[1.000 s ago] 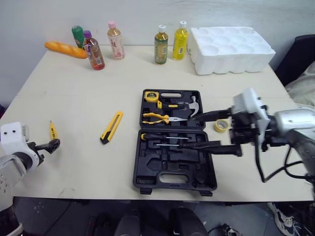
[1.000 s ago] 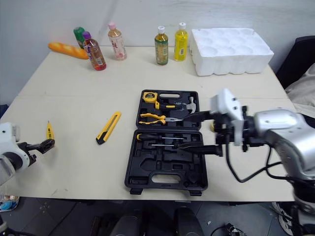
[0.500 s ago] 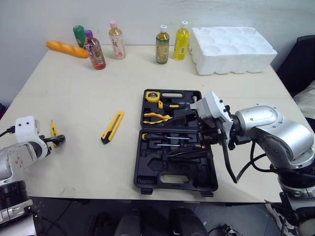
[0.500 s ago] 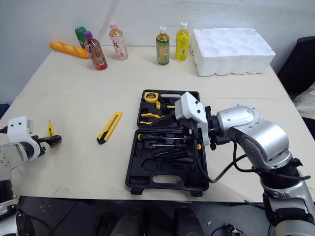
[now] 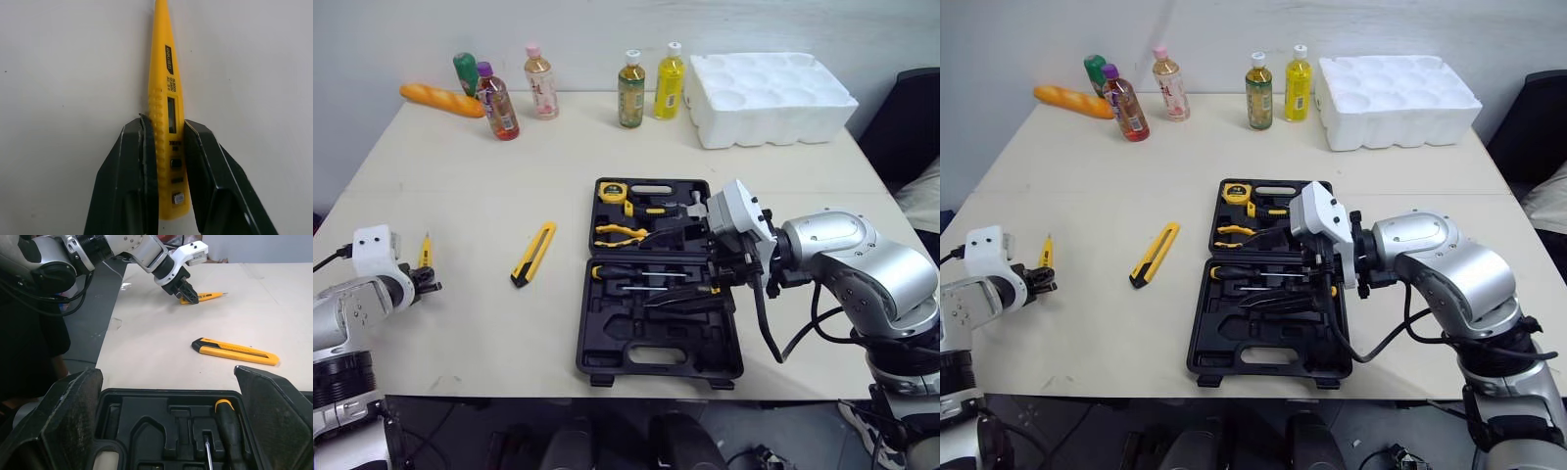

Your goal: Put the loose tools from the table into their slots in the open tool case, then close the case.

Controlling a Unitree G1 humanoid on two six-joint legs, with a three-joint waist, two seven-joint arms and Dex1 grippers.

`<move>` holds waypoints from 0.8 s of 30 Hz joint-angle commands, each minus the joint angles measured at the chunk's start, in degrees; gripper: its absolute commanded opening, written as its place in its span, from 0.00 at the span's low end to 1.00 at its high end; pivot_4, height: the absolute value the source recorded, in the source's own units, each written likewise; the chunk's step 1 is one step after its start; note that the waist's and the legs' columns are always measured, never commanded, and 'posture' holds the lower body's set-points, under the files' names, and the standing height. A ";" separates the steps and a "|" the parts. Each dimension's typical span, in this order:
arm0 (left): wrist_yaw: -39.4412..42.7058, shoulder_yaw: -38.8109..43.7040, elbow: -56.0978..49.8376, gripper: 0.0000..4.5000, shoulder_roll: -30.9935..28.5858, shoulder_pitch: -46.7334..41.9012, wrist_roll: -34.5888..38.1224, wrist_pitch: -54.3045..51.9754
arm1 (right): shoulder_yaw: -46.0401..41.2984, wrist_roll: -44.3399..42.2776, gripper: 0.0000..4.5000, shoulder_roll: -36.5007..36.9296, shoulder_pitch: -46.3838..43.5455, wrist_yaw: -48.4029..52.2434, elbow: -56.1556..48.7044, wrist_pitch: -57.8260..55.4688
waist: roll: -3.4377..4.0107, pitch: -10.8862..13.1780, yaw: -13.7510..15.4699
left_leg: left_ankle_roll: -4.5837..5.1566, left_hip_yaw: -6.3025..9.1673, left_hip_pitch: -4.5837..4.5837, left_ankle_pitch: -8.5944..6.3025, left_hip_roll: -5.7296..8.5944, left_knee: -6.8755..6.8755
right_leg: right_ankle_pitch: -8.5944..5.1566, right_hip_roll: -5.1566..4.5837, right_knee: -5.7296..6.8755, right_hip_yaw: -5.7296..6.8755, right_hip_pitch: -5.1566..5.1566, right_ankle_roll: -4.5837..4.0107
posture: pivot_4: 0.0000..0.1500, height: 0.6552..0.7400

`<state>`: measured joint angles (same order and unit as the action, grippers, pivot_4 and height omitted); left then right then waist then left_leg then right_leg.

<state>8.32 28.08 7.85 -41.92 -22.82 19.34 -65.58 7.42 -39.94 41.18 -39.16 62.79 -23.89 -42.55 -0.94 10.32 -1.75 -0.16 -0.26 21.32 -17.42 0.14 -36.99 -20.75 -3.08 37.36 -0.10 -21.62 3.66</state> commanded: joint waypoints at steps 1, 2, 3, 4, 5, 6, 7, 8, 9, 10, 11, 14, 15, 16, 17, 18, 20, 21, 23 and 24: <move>1.62 -0.45 2.75 0.10 -2.65 2.45 -2.04 1.48 | -2.60 -1.31 1.00 -0.03 -0.51 -0.54 -0.61 0.14 | 0.00 0.00 -0.15 | 0.00 0.00 -0.01 0.00 -0.01 0.01 | 0.00 0.01 0.00 0.00 -0.01 0.00 | 1.00 1.00; 2.48 -0.67 2.50 0.10 -3.25 2.86 -1.96 2.06 | -2.72 -1.21 1.00 0.14 -0.29 -0.56 -0.68 0.15 | 0.00 0.00 -0.27 | 0.00 0.00 -0.01 0.00 -0.02 0.02 | -0.01 0.01 0.00 -0.01 -0.01 -0.01 | 1.00 1.00; 4.58 -1.34 1.35 0.10 -4.17 3.29 -1.38 3.32 | -2.99 -1.21 1.00 0.36 0.00 -0.63 -0.78 0.02 | 0.00 0.00 -0.36 | 0.00 -0.01 -0.01 0.00 -0.02 0.04 | -0.01 0.01 0.00 -0.02 -0.02 -0.01 | 1.00 1.00; 6.58 -2.01 -0.01 0.10 -4.95 3.61 -0.62 3.92 | -3.32 -1.27 1.00 0.63 0.28 -0.60 -0.82 -0.05 | 0.00 0.01 -0.39 | 0.00 -0.01 -0.01 0.00 -0.02 0.05 | -0.01 0.01 -0.01 -0.02 -0.03 -0.02 | 1.00 1.00; 9.48 -2.93 -1.82 0.10 -6.05 3.89 0.44 4.93 | -3.63 -1.33 1.00 0.92 0.53 -0.69 -0.88 -0.21 | 0.00 0.01 -0.37 | 0.00 -0.01 0.01 0.00 -0.02 0.07 | -0.01 0.01 -0.02 -0.02 -0.04 -0.02 | 1.00 1.00; 12.61 -3.69 -3.93 0.10 -7.08 4.08 1.85 5.58 | -3.98 -1.42 1.00 1.29 0.78 -0.72 -0.92 -0.38 | -0.02 0.02 -0.23 | 0.00 -0.02 0.01 0.00 -0.02 0.08 | -0.01 0.00 -0.04 -0.03 -0.05 -0.02 | 1.00 1.00; 15.82 -4.18 -5.91 0.10 -8.09 4.17 3.38 5.92 | -4.24 -1.48 1.00 1.62 1.01 -0.85 -1.02 -0.57 | -0.07 0.05 -0.05 | 0.00 -0.01 0.06 0.00 -0.02 0.08 | -0.02 -0.01 -0.06 -0.02 -0.07 -0.03 | 1.00 1.00; 17.83 -4.48 -7.41 0.10 -8.67 4.25 4.42 5.96 | -4.54 -1.61 1.00 2.02 1.24 -0.79 -1.03 -0.62 | -0.12 0.08 0.09 | 0.00 0.00 0.12 0.00 -0.02 0.07 | -0.02 -0.02 -0.09 -0.01 -0.11 -0.03 | 1.00 1.00; 22.15 -4.88 -10.33 0.10 -10.13 4.40 7.06 5.28 | -4.96 -1.65 1.00 2.58 1.74 -0.96 -1.29 -0.85 | -0.14 0.09 0.21 | 0.00 0.00 0.18 0.00 -0.02 0.05 | -0.02 -0.04 -0.13 0.01 -0.13 -0.04 | 1.00 1.00; 26.21 -5.59 -13.31 0.10 -11.63 4.62 9.53 4.55 | -5.54 -1.75 1.00 3.17 2.35 -1.09 -1.54 -1.12 | -0.18 0.12 0.28 | 0.00 0.03 0.22 0.00 0.00 0.05 | -0.02 -0.08 -0.17 0.04 -0.14 -0.04 | 1.00 1.00; 30.38 -6.67 -16.58 0.10 -13.33 4.70 12.09 3.99 | -6.22 -1.89 1.00 3.76 3.09 -1.29 -1.86 -1.49 | -0.20 0.13 0.34 | 0.00 0.06 0.27 0.00 0.00 0.05 | -0.02 -0.09 -0.23 0.07 -0.14 -0.04 | 1.00 1.00; 42.67 -14.06 -25.58 0.10 -18.32 2.42 18.82 3.36 | -8.60 -2.98 1.00 5.51 7.03 -2.98 -4.69 -2.89 | -0.14 0.17 0.39 | -0.11 0.23 0.45 0.05 0.09 0.06 | -0.02 -0.22 -0.51 0.21 -0.11 -0.05 | 1.00 1.00; 45.30 -17.02 -26.63 0.10 -19.24 1.13 19.64 3.32 | -9.09 -3.28 1.00 5.78 7.90 -3.40 -5.29 -3.17 | -0.04 0.21 0.29 | -0.09 0.23 0.46 0.04 0.15 0.07 | -0.02 -0.27 -0.54 0.21 -0.10 -0.06 | 1.00 1.00; 47.97 -20.66 -27.35 0.10 -19.70 -0.93 20.04 3.53 | -9.52 -3.41 1.00 6.09 8.93 -3.90 -5.88 -3.32 | 0.04 0.25 0.24 | -0.05 0.20 0.49 0.02 0.16 0.08 | -0.02 -0.29 -0.66 0.20 -0.08 -0.05 | 1.00 1.00; 50.85 -25.21 -27.63 0.10 -19.63 -3.74 19.14 5.12 | -10.00 -3.28 1.00 6.54 10.40 -4.47 -6.64 -3.38 | 0.11 0.29 0.24 | -0.04 0.20 0.49 0.02 0.17 0.10 | -0.02 -0.28 -0.71 0.20 -0.06 -0.05 | 1.00 1.00; 52.81 -28.39 -27.47 0.10 -19.55 -5.87 18.28 6.35 | -10.30 -3.18 1.00 6.86 11.38 -4.92 -7.15 -3.41 | 0.11 0.30 0.26 | -0.03 0.19 0.50 0.01 0.18 0.10 | -0.02 -0.27 -0.73 0.21 -0.06 -0.05 | 1.00 1.00; 56.08 -36.93 -24.68 0.10 -16.95 -13.44 14.52 8.63 | -11.54 -2.86 1.00 8.02 14.79 -6.21 -9.00 -3.81 | 0.12 0.30 0.26 | -0.04 0.21 0.58 0.03 0.16 0.11 | -0.02 -0.22 -0.73 0.24 -0.13 -0.04 | 1.00 1.00; 57.11 -39.37 -23.34 0.10 -16.14 -15.81 13.30 9.27 | -11.85 -2.92 1.00 8.35 15.65 -6.71 -9.53 -3.98 | 0.11 0.31 0.29 | -0.01 0.25 0.68 0.08 0.16 0.06 | -0.02 -0.20 -0.66 0.30 -0.21 -0.03 | 1.00 1.00; 60.46 -44.90 -20.13 0.10 -13.51 -21.35 10.94 10.65 | -13.38 -2.82 1.00 9.69 19.45 -7.91 -11.61 -4.53 | 0.10 0.31 0.34 | 0.03 0.22 1.07 0.18 0.15 -0.14 | 0.00 -0.12 -0.39 0.25 -0.59 0.01 | 1.00 1.00; 61.97 -46.92 -18.79 0.10 -12.56 -23.36 10.05 11.12 | -14.03 -2.77 1.00 10.31 21.12 -8.38 -12.50 -4.65 | 0.09 0.32 0.36 | 0.09 0.17 1.16 0.25 0.18 -0.17 | 0.01 -0.12 -0.28 0.21 -0.72 0.03 | 1.00 1.00</move>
<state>67.23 -16.47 -12.38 -54.78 -43.91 31.24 -55.92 -3.98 -42.13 50.41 -19.30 55.29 -33.30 -46.92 -0.85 10.64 -1.39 -0.05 -0.08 22.57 -17.12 0.32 -37.20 -20.71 -3.15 37.13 0.10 -22.41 3.73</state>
